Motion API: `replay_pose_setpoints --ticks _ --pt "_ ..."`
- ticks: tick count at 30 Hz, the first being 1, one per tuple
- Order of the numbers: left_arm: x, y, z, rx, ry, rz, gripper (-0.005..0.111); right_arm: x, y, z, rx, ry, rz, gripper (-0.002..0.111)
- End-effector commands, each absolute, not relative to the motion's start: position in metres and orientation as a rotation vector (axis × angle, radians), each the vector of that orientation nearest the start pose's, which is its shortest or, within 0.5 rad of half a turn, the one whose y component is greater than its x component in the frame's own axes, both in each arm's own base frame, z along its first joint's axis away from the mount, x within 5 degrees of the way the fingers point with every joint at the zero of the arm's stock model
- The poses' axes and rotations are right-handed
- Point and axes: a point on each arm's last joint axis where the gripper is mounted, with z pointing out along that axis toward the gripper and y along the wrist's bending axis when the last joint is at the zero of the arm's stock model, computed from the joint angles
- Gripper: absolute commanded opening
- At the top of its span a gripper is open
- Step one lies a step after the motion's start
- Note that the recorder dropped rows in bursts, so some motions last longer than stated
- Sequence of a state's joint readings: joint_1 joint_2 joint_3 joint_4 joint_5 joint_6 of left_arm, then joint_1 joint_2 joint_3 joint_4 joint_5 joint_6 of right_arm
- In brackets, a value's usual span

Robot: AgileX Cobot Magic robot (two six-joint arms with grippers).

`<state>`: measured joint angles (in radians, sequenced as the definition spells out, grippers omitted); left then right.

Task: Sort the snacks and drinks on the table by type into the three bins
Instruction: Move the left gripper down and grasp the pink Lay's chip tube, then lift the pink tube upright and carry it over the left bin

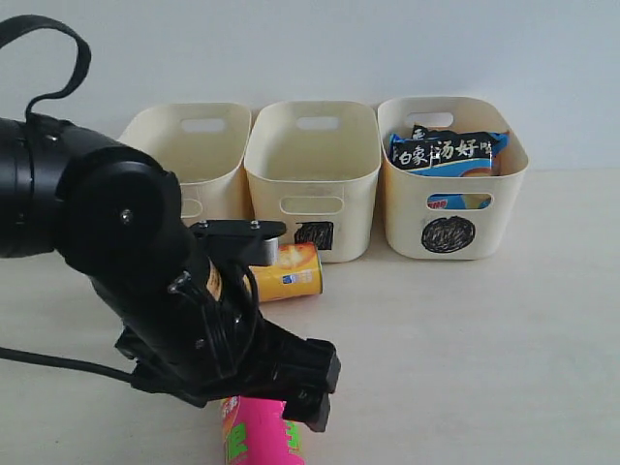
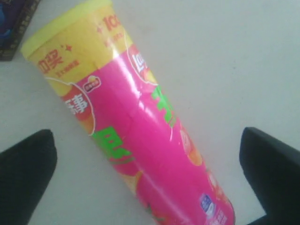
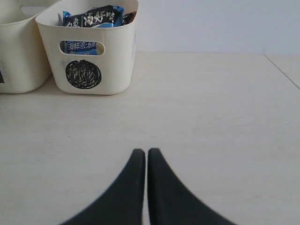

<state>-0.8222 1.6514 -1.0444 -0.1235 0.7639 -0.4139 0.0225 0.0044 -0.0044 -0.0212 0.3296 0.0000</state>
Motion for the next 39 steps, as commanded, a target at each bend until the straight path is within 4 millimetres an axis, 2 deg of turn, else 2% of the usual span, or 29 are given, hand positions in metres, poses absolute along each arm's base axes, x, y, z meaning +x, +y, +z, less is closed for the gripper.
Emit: replay_pose_setpoints --ticks 1,9,18,20,22,25,27,30,31,35,39 --pt "0.213 -0.243 0.199 0.406 2.915 -0.391 0.110 0.054 0.000 0.184 -0.037 1.806 -0.016 0.000" --pt "0.217 -0.247 0.165 0.418 3.011 -0.289 0.110 0.054 0.000 0.184 -0.037 1.804 -0.016 0.000" --pt "0.218 -0.249 0.142 0.415 3.077 -0.228 0.107 0.054 0.000 0.184 -0.037 1.804 -0.016 0.000" --pt "0.218 -0.249 0.139 0.433 3.081 -0.219 0.100 0.054 0.000 0.184 -0.037 1.804 -0.016 0.000" --pt "0.218 -0.249 0.134 0.441 3.092 -0.206 0.087 0.054 0.000 0.184 -0.037 1.804 -0.016 0.000" --pt "0.218 -0.249 0.129 0.439 3.103 -0.196 0.063 0.054 0.000 0.184 -0.037 1.804 -0.016 0.000" --pt "0.218 -0.249 0.128 0.437 3.108 -0.194 0.040 0.054 0.000 0.184 -0.037 1.804 -0.016 0.000" --pt "0.218 -0.250 0.128 0.426 3.113 -0.203 0.011 0.054 0.000 0.184 -0.037 1.804 -0.016 0.000" --pt "0.218 -0.250 0.128 0.428 3.115 -0.211 0.004 0.054 0.000 0.184 -0.037 1.804 -0.016 0.000" --pt "0.215 -0.253 0.131 0.488 3.119 -0.280 0.004 0.054 0.000 0.184 -0.037 1.804 -0.016 0.000" --pt "0.211 -0.258 0.142 0.689 3.049 -0.402 0.004 0.054 0.000 0.184 -0.037 1.804 -0.016 0.000"
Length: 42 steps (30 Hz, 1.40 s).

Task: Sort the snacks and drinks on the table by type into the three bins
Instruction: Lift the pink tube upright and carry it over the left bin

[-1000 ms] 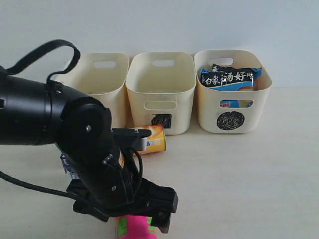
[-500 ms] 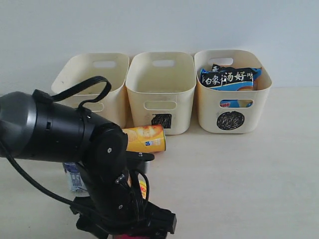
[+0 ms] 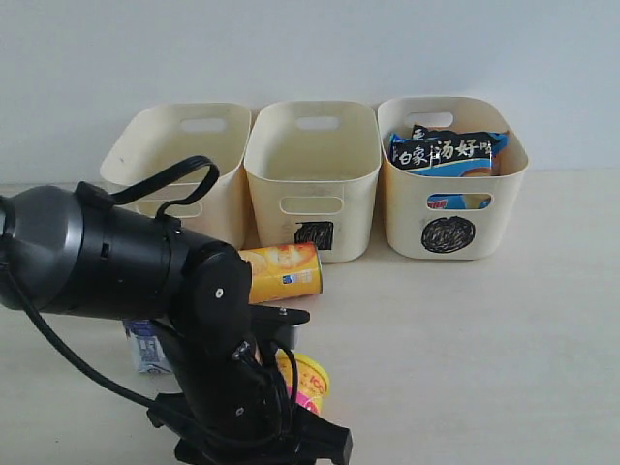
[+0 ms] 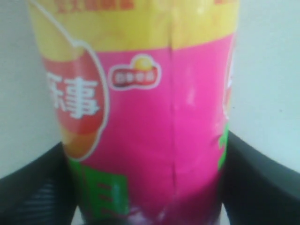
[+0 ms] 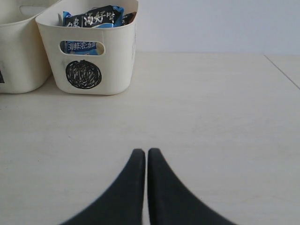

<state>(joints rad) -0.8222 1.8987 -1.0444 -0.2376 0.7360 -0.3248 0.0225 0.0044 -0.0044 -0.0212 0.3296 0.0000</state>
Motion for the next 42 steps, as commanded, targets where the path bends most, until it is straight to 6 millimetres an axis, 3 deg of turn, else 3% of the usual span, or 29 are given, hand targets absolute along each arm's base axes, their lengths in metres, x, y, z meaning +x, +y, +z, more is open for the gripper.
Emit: replay_pose_setpoints --ticks 1,9,17,21,32,38,42 --pt "0.212 -0.259 0.147 0.753 3.003 -0.429 0.004 0.054 0.000 0.184 -0.037 1.804 -0.016 0.000" --pt "0.207 -0.255 0.198 0.871 2.796 -0.542 0.004 0.054 0.000 0.184 -0.037 1.804 -0.016 0.000" --pt "0.214 -0.234 0.260 0.867 2.681 -0.608 0.004 0.054 0.000 0.184 -0.037 1.804 -0.016 0.000" --pt "0.233 -0.217 0.289 0.829 2.608 -0.610 0.004 0.054 0.000 0.184 -0.037 1.804 -0.016 0.000" --pt "0.292 -0.165 0.336 0.655 2.411 -0.517 0.004 0.054 0.000 0.184 -0.037 1.806 -0.016 0.000" --pt "0.331 -0.133 0.347 0.530 2.319 -0.431 0.004 0.054 0.000 0.184 -0.037 1.806 -0.016 0.000" --pt "0.360 -0.124 0.345 0.503 2.304 -0.412 0.004 0.054 0.000 0.184 -0.037 1.806 -0.016 0.000"
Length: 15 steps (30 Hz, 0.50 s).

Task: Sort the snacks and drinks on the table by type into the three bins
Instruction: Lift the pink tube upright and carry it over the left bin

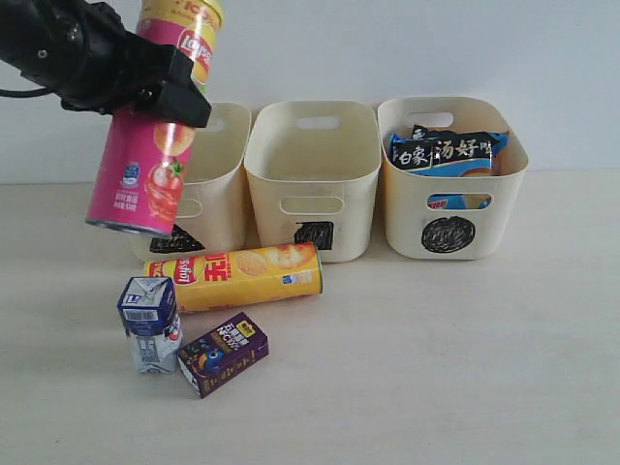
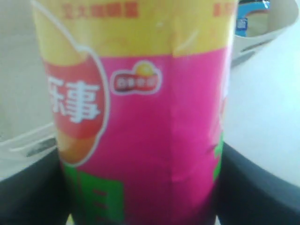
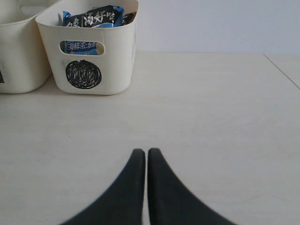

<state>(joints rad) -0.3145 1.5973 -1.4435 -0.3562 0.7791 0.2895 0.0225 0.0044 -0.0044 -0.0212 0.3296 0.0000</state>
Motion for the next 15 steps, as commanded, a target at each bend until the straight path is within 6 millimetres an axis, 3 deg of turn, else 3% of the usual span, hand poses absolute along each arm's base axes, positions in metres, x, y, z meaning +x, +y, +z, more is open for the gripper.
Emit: replay_pose_setpoints --ticks 1,9,15 --pt "0.367 -0.122 0.344 0.499 2.296 -0.405 0.004 0.054 0.000 0.184 -0.037 1.806 -0.016 0.000" --pt "0.429 -0.111 0.337 0.423 2.187 -0.334 0.004 0.054 0.000 0.184 -0.037 1.806 -0.016 0.000" --pt "0.469 -0.111 0.321 0.400 2.167 -0.321 0.004 0.054 0.000 0.184 -0.037 1.806 -0.016 0.000"
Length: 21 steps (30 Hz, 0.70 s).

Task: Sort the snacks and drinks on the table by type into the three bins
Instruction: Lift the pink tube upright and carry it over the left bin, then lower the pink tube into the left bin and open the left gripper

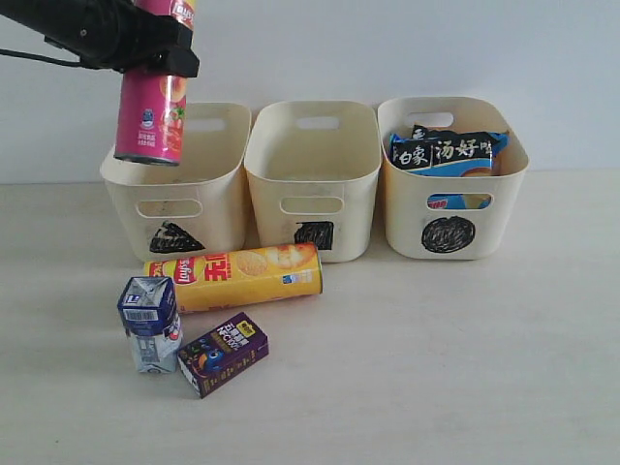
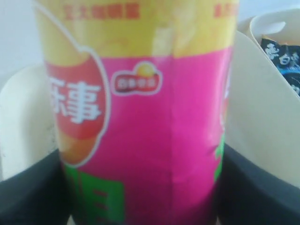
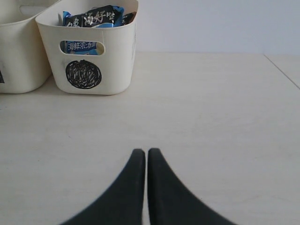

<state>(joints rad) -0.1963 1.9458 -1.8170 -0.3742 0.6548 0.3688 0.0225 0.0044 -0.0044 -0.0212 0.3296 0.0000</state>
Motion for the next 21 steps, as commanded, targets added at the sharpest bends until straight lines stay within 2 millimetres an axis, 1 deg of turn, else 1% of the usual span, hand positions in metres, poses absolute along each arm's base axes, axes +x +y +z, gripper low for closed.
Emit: replay_pose_setpoints --ticks 1,6,11,16,21 --pt "0.475 -0.112 0.317 0.400 2.166 -0.321 0.004 0.054 0.000 0.184 -0.037 1.806 -0.016 0.000" --pt "0.495 -0.116 0.297 0.407 2.177 -0.311 0.004 0.054 0.000 0.184 -0.037 1.806 -0.016 0.000" --pt "0.509 -0.118 0.281 0.439 2.169 -0.287 0.004 0.054 0.000 0.184 -0.037 1.806 -0.016 0.000" --pt "0.519 -0.116 0.265 0.432 2.185 -0.284 0.004 0.054 0.000 0.184 -0.037 1.806 -0.016 0.000" --pt "0.523 -0.110 0.253 0.417 2.207 -0.278 0.004 0.054 0.000 0.184 -0.037 1.806 -0.016 0.000"
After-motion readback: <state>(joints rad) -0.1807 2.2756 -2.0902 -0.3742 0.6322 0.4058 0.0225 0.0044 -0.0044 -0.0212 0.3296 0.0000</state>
